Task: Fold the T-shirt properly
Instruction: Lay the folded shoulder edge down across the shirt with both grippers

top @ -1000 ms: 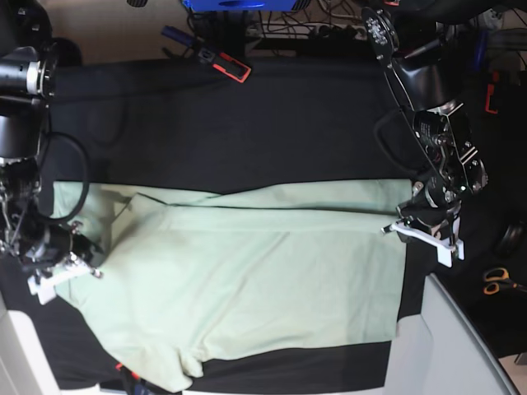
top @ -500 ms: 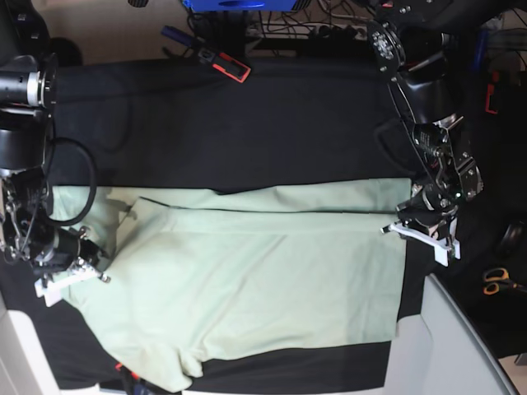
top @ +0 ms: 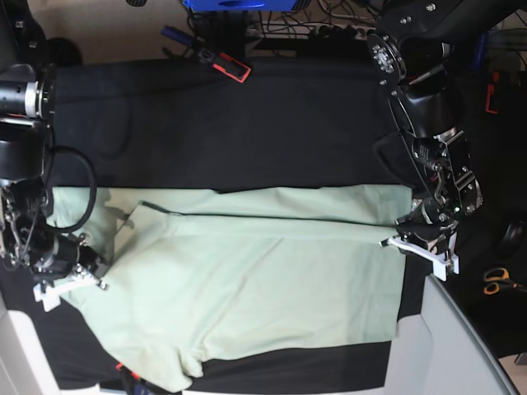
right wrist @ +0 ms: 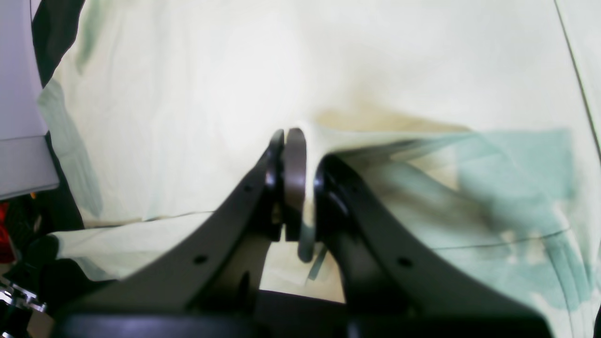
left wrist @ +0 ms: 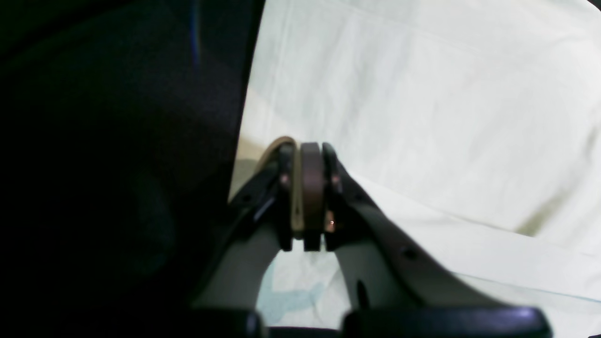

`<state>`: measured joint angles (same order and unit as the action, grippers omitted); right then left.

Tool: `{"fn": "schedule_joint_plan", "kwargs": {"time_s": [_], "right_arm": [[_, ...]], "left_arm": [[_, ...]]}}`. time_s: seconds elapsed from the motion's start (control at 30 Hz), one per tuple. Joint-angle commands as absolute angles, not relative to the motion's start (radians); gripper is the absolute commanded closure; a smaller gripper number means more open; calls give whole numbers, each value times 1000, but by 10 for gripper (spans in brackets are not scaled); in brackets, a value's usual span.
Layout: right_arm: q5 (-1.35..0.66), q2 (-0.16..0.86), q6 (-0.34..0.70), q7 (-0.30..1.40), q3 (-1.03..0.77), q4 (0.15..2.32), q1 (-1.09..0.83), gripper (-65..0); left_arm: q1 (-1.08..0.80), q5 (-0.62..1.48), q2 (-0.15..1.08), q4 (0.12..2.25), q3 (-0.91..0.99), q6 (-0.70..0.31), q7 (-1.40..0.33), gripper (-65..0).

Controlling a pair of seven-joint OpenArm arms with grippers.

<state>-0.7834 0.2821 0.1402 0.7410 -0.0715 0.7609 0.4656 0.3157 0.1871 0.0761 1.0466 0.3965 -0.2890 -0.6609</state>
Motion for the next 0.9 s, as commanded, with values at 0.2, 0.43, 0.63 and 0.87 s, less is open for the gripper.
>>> {"fn": "schedule_joint_plan", "kwargs": {"time_s": [0.2,0.43,0.63,0.87], "right_arm": [[-797,297,150,707,-73,776,532,-1],[-796,297,150,682,-73,714,553,-1],[-720,292,151,670,-74,711,555,-1],[-688,289,200,668,-76,711,568,-1]], "left_arm": [[360,196,104,1059,397,-292,-641,0],[400,194,108,975,397,-292,-618,0],[403,193,108,905,395,-292,-556,0],[404,194,124,905,323,-291,-538,0]]}}
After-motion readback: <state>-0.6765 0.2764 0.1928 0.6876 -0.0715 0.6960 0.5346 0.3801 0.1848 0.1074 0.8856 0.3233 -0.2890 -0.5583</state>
